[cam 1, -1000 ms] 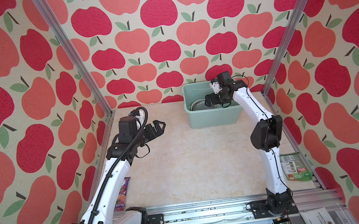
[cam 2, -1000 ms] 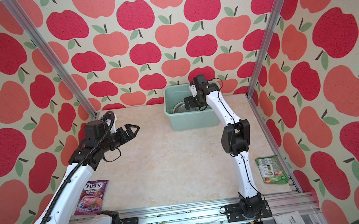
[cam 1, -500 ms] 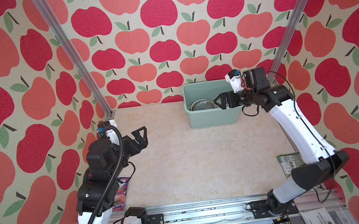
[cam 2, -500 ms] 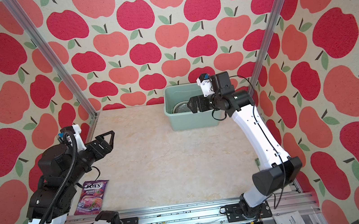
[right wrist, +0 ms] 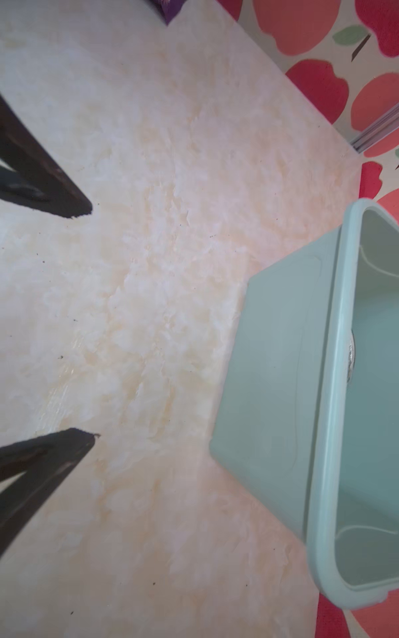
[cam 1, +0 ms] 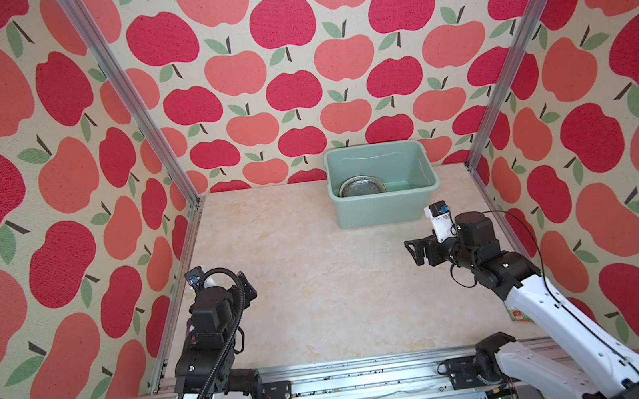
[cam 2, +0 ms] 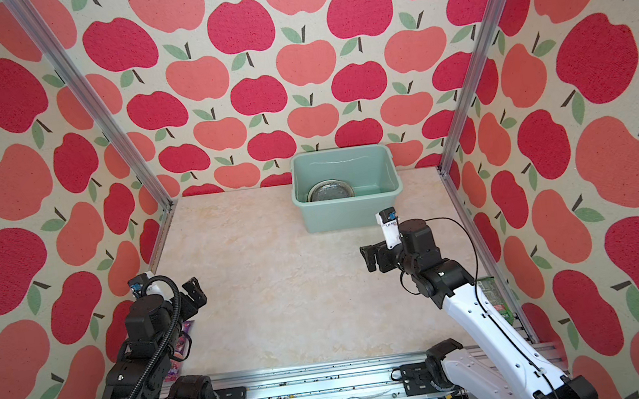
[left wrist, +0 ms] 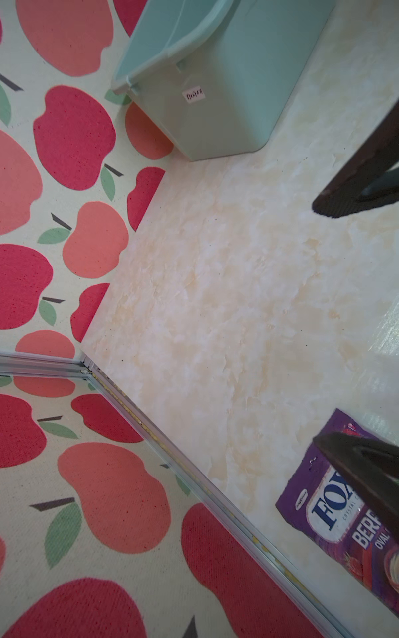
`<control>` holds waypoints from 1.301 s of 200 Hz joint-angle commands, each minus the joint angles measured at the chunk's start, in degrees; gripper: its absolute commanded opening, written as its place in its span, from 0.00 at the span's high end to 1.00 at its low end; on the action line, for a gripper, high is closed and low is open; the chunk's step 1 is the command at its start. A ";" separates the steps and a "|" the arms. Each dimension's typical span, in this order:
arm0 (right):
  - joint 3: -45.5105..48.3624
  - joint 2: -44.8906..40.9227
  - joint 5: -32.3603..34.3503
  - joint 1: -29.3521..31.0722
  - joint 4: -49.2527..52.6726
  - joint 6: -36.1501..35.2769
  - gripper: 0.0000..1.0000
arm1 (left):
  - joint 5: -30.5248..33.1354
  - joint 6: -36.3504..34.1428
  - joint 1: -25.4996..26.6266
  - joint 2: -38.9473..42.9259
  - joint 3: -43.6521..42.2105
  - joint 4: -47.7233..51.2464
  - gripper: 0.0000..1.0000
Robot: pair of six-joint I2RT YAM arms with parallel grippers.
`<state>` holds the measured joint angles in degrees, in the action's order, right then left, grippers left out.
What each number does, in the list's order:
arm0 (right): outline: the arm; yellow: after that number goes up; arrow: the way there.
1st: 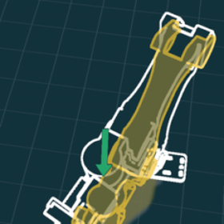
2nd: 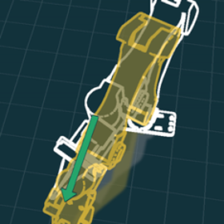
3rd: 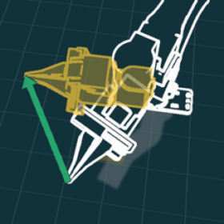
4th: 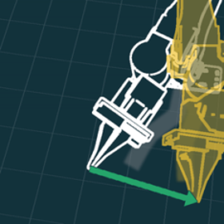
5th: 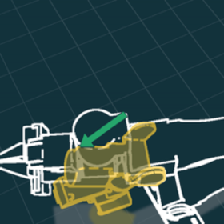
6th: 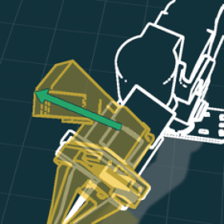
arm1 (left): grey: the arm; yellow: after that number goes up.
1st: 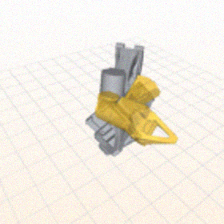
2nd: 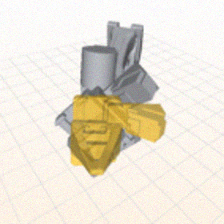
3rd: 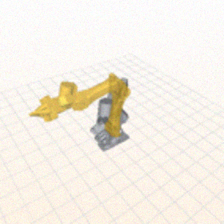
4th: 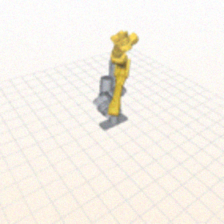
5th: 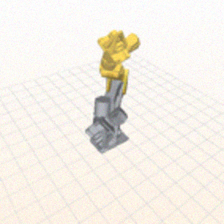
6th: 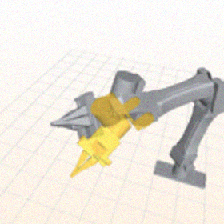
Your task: Place the plates into the plastic bin on the countertop
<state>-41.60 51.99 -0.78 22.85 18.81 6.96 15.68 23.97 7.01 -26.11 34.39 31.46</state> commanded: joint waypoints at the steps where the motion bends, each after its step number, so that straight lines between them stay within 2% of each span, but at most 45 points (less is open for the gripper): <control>1: 5.39 0.35 8.59 -2.14 -13.97 -4.21 0.01 | 0.86 -3.14 -2.21 -2.61 -5.53 -13.92 0.01; 25: 11.95 4.01 12.78 -4.68 -27.51 -8.20 0.01 | 3.01 -6.29 -4.67 -9.10 -11.51 -25.36 0.01; 47: 18.18 8.38 16.93 -5.97 -42.67 -12.58 0.02 | 1.72 -10.61 -7.14 -17.18 -16.09 -39.66 0.01; 68: 20.32 14.65 18.70 -7.54 -50.69 -12.97 0.02 | -1.22 -10.74 -10.95 -28.38 -16.37 -49.88 0.01; 78: 21.40 17.92 19.23 -7.95 -55.97 -13.95 0.02 | -4.31 -12.44 -12.20 -33.83 -18.39 -56.61 0.01; 88: 22.23 21.27 19.32 -8.56 -60.86 -14.39 0.02 | -4.84 -14.13 -12.53 -39.86 -18.70 -63.19 0.01; 99: 22.90 24.52 18.91 -9.49 -65.24 -14.19 0.03 | -5.63 -14.37 -13.23 -44.26 -15.38 -63.30 0.01; 117: 22.78 27.74 16.58 -10.80 -69.01 -15.56 0.02 | -10.93 -16.51 -14.59 -50.98 -13.35 -70.48 0.01; 133: 22.49 29.11 10.84 -13.51 -69.86 -15.55 0.02 | -15.62 -18.47 -15.57 -56.13 -10.41 -72.18 0.01; 151: 23.44 32.49 4.57 -18.52 -74.19 -11.25 0.02 | -18.73 -19.95 -16.01 -61.28 -9.24 -76.07 0.01; 161: 24.32 35.07 2.43 -21.21 -78.46 -8.41 0.02 | -19.42 -21.68 -14.39 -61.99 -8.05 -73.12 0.01; 179: 25.25 40.38 -1.04 -23.65 -86.60 -6.20 0.01 | -21.95 -23.51 -13.99 -64.29 -10.30 -79.24 0.01; 196: 22.80 38.20 -3.68 -23.89 -78.49 -6.87 0.01 | -21.66 -23.44 -14.06 -64.77 -10.75 -80.60 0.01; 207: 21.27 39.16 -5.34 -23.70 -77.13 -7.84 0.01 | -21.96 -23.36 -14.18 -64.91 -10.91 -81.30 0.01; 223: 20.10 38.77 -2.70 -22.61 -74.05 -8.80 0.01 | -22.24 -23.35 -14.37 -65.42 -11.28 -82.60 0.01; 260: 20.34 38.81 -0.95 -21.64 -74.70 -9.39 0.01 | -20.79 -23.93 -13.48 -65.74 -11.80 -84.29 0.01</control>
<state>-20.69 91.20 -2.22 0.38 -57.32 -1.91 -5.15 1.67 -7.01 -90.78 23.70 -48.58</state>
